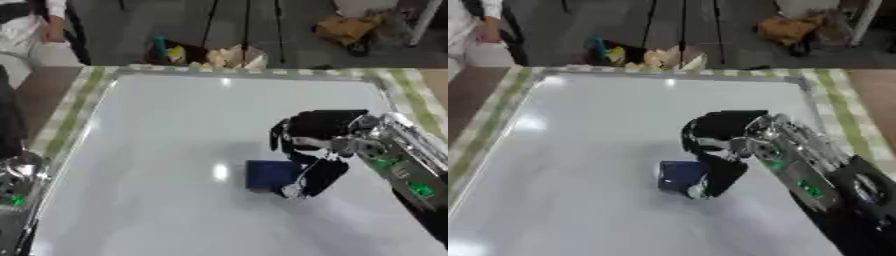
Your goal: Wipe the whiteboard clean with a brush.
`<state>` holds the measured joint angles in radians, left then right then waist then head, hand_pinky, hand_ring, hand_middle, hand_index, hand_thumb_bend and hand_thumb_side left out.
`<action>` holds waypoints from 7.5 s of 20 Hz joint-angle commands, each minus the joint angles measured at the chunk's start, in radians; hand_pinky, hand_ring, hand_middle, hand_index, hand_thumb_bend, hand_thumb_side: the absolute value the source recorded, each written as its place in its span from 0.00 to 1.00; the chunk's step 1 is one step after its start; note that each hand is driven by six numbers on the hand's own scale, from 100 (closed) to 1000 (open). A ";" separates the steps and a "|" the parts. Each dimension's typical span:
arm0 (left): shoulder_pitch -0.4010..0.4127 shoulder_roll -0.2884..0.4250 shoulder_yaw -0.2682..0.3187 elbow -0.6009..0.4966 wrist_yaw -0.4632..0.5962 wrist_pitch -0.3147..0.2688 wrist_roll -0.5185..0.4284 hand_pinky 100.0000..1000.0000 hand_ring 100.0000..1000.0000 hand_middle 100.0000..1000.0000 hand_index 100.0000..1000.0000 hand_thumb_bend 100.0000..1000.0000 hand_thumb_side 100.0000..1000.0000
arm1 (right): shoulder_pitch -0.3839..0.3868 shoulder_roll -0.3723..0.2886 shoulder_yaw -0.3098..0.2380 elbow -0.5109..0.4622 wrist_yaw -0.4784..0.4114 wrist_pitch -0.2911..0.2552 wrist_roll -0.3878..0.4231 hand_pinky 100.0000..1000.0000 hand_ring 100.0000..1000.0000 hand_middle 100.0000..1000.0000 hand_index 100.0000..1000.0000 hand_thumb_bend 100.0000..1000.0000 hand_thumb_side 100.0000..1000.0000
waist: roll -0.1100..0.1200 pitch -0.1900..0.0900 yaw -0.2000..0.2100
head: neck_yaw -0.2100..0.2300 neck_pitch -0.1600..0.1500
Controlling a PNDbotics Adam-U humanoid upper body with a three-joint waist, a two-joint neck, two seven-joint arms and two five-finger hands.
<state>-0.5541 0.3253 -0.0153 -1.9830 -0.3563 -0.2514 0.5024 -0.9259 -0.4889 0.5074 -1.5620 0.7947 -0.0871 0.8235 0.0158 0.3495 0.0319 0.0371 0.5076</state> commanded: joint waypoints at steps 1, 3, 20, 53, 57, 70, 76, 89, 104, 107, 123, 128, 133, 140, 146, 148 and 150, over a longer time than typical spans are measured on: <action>-0.013 0.013 0.002 -0.017 0.003 -0.001 -0.002 0.66 0.80 0.72 0.76 0.15 0.98 | -0.009 -0.002 -0.001 0.005 0.006 0.002 -0.010 0.76 0.74 0.72 0.04 0.23 0.52 | 0.000 -0.017 0.003 | -0.005 -0.007; -0.013 0.012 0.002 -0.017 0.003 -0.002 -0.002 0.66 0.80 0.72 0.76 0.14 0.98 | -0.006 0.001 0.002 0.014 0.007 0.002 -0.013 0.76 0.74 0.72 0.04 0.22 0.50 | 0.001 -0.016 0.004 | -0.007 -0.008; -0.014 0.009 0.002 -0.017 0.004 -0.001 -0.005 0.66 0.80 0.72 0.75 0.15 0.99 | 0.004 0.015 0.001 0.079 0.023 0.005 -0.065 0.73 0.71 0.68 0.02 0.16 0.45 | 0.004 -0.005 0.011 | -0.015 -0.011; -0.020 0.010 0.001 -0.017 0.008 -0.001 -0.017 0.66 0.80 0.72 0.75 0.15 0.99 | 0.019 -0.010 0.007 0.065 0.018 0.033 -0.109 0.64 0.61 0.54 0.02 0.05 0.36 | 0.004 -0.005 0.012 | -0.017 -0.010; -0.020 0.011 0.001 -0.017 0.009 -0.002 -0.019 0.66 0.80 0.72 0.75 0.15 0.98 | 0.016 -0.017 0.000 0.056 0.016 0.041 -0.114 0.63 0.60 0.54 0.02 0.00 0.37 | 0.005 -0.007 0.011 | -0.017 -0.010; -0.018 0.013 0.002 -0.017 0.009 -0.001 -0.022 0.66 0.80 0.72 0.75 0.15 0.99 | 0.017 -0.045 -0.031 0.035 0.005 0.067 -0.127 0.63 0.59 0.53 0.02 0.01 0.35 | 0.008 -0.011 0.001 | -0.015 -0.015; -0.016 0.013 0.002 -0.017 0.009 0.000 -0.024 0.66 0.80 0.72 0.75 0.14 0.99 | 0.025 -0.079 -0.055 0.030 0.018 0.084 -0.144 0.63 0.58 0.52 0.01 0.01 0.36 | 0.010 -0.010 -0.002 | -0.017 -0.018; -0.016 0.014 -0.001 -0.017 0.008 0.002 -0.027 0.66 0.80 0.72 0.75 0.14 0.99 | 0.058 -0.214 -0.154 0.023 0.010 0.153 -0.207 0.63 0.58 0.51 0.01 0.00 0.37 | 0.010 0.005 0.006 | -0.019 -0.017; -0.019 0.015 -0.004 -0.017 0.007 0.002 -0.030 0.66 0.80 0.72 0.75 0.14 0.99 | 0.064 -0.278 -0.244 0.092 0.018 0.209 -0.282 0.61 0.55 0.49 0.01 0.00 0.37 | 0.013 0.031 0.024 | -0.043 -0.041; -0.020 0.016 -0.003 -0.017 0.006 0.002 -0.029 0.66 0.81 0.72 0.75 0.14 0.99 | 0.063 -0.286 -0.262 0.109 0.010 0.222 -0.299 0.60 0.55 0.48 0.01 0.00 0.37 | 0.013 0.033 0.025 | -0.051 -0.047; -0.027 0.012 -0.005 -0.017 0.008 0.001 -0.030 0.66 0.80 0.73 0.75 0.13 0.99 | 0.056 -0.283 -0.269 0.163 0.008 0.238 -0.352 0.57 0.52 0.44 0.00 0.00 0.39 | 0.019 0.037 0.030 | -0.066 -0.054; -0.028 0.009 -0.004 -0.017 0.009 0.000 -0.030 0.66 0.81 0.73 0.75 0.13 0.99 | 0.054 -0.269 -0.260 0.173 0.008 0.238 -0.351 0.56 0.52 0.44 0.00 0.00 0.39 | 0.020 0.038 0.031 | -0.068 -0.055; -0.029 0.006 -0.004 -0.017 0.010 0.001 -0.030 0.66 0.81 0.73 0.75 0.13 0.99 | 0.053 -0.253 -0.250 0.187 0.008 0.235 -0.351 0.55 0.51 0.43 0.00 0.00 0.39 | 0.021 0.039 0.032 | -0.069 -0.053; -0.030 0.003 -0.003 -0.017 0.011 0.000 -0.028 0.66 0.81 0.73 0.75 0.13 0.99 | 0.057 -0.233 -0.238 0.215 0.013 0.230 -0.348 0.54 0.51 0.41 0.00 0.00 0.38 | 0.023 0.041 0.033 | -0.069 -0.051; -0.030 0.003 -0.003 -0.017 0.011 0.001 -0.028 0.66 0.81 0.73 0.75 0.13 0.99 | 0.059 -0.226 -0.235 0.230 0.015 0.224 -0.353 0.53 0.50 0.40 0.00 0.00 0.38 | 0.024 0.043 0.034 | -0.069 -0.051; -0.030 0.003 -0.003 -0.017 0.011 0.001 -0.028 0.66 0.81 0.73 0.75 0.13 0.99 | 0.061 -0.224 -0.235 0.234 0.015 0.223 -0.353 0.53 0.50 0.38 0.00 0.00 0.38 | 0.024 0.043 0.034 | -0.067 -0.050; -0.031 0.003 -0.003 -0.017 0.011 0.001 -0.028 0.66 0.81 0.73 0.75 0.13 0.99 | 0.061 -0.223 -0.233 0.236 0.014 0.221 -0.353 0.53 0.49 0.36 0.00 0.00 0.38 | 0.023 0.042 0.034 | -0.067 -0.051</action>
<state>-0.5713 0.3163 -0.0204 -1.9830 -0.3521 -0.2494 0.4738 -0.8527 -0.6942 0.2788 -1.3204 0.8079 0.1373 0.4718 0.0408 0.4122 0.0644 -0.0293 0.4633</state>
